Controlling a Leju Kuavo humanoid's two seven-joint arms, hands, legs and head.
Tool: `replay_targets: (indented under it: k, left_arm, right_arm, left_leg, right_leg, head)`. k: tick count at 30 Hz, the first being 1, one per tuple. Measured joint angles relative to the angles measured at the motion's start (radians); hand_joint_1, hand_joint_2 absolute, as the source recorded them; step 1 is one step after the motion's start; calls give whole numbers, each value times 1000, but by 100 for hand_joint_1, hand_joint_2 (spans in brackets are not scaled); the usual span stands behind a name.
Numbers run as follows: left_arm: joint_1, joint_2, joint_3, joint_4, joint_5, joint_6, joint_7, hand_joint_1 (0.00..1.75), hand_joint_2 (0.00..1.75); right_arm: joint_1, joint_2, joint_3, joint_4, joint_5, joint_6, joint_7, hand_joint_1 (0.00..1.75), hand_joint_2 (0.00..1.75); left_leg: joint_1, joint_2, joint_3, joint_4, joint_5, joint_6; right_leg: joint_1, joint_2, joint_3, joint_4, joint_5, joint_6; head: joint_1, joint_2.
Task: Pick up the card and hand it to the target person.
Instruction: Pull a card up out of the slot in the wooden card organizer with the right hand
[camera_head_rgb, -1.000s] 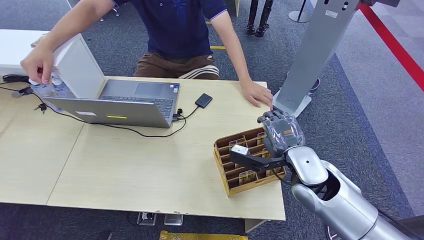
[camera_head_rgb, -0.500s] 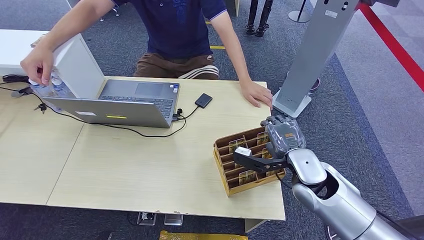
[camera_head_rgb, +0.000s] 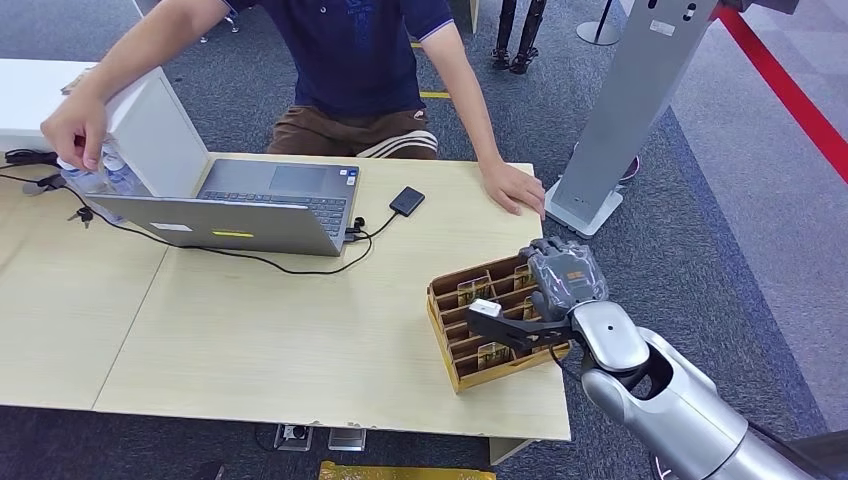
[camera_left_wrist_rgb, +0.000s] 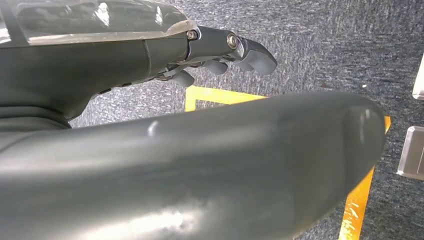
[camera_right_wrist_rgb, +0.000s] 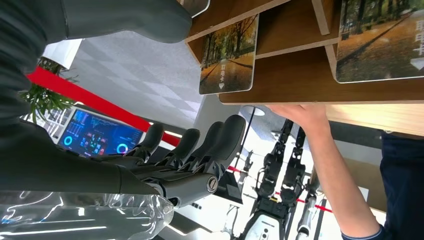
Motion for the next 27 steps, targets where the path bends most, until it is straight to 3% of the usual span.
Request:
replay_targets:
  k: [19,25,27]
  left_arm:
    - [0,-2,3,0,6,5,2,0,0]
    - [0,-2,3,0,6,5,1,0,0]
    - [0,-2,3,0,5,5,0,0,0]
  right_arm:
    - [-12,4,13,17,-13,-5,-8,75,175]
    - [-14,1,12,14,-13,-6,-8,96,175]
    - [-14,0,11,13,-14,-6,-8,89,175]
  left_leg:
    - [0,0,0,0,0,0]
    - [0,0,-1,1,0,0]
    - [0,0,-1,0,0,0]
  right_leg:
    - [0,0,0,0,0,0]
    - [0,0,0,1,0,0]
    - [0,0,-1,0,0,0]
  head:
    - [0,0]
    - [0,0]
    - [0,0]
